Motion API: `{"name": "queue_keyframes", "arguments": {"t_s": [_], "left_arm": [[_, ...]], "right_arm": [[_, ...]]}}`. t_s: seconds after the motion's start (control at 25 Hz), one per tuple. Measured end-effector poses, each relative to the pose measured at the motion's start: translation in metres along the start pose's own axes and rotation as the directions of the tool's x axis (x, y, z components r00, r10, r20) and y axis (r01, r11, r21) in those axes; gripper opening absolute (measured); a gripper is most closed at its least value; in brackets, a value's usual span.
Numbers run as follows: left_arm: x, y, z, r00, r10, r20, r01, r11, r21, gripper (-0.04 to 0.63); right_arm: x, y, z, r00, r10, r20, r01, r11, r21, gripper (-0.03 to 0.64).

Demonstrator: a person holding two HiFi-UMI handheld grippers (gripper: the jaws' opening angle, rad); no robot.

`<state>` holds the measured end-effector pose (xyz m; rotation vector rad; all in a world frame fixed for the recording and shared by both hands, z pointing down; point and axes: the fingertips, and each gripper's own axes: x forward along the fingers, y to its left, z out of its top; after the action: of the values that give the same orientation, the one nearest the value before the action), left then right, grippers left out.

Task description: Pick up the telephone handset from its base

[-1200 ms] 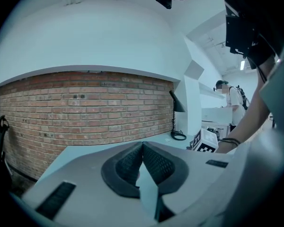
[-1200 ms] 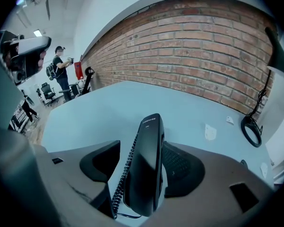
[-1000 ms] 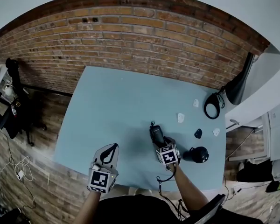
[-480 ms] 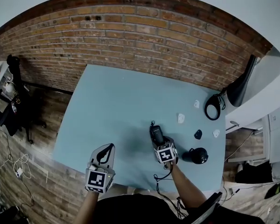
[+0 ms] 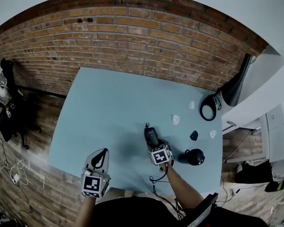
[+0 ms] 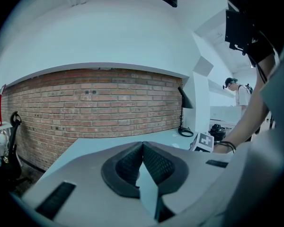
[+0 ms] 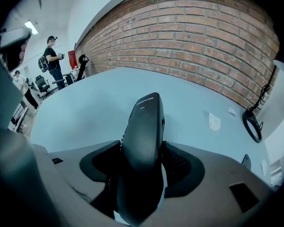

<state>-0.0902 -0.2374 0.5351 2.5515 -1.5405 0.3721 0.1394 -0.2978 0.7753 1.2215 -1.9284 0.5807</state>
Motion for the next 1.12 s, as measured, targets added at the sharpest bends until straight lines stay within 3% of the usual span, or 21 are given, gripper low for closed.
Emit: {"name": "queue_keyframes", "arguments": {"t_s": [0.52,1.12], "left_arm": [[-0.001,0.002,-0.001,1.000,0.000,0.002,0.000,1.000,0.003,0.023],[-0.004,0.006,0.002,1.000,-0.007,0.014,0.007,1.000,0.000,0.023]], "right_arm": [[-0.005,-0.002,0.005,1.000,-0.017,0.025,0.016,0.999,0.029,0.256],[-0.017,-0.006,0.024,0.997,-0.034,0.063,0.034,0.999,-0.003,0.242]]}}
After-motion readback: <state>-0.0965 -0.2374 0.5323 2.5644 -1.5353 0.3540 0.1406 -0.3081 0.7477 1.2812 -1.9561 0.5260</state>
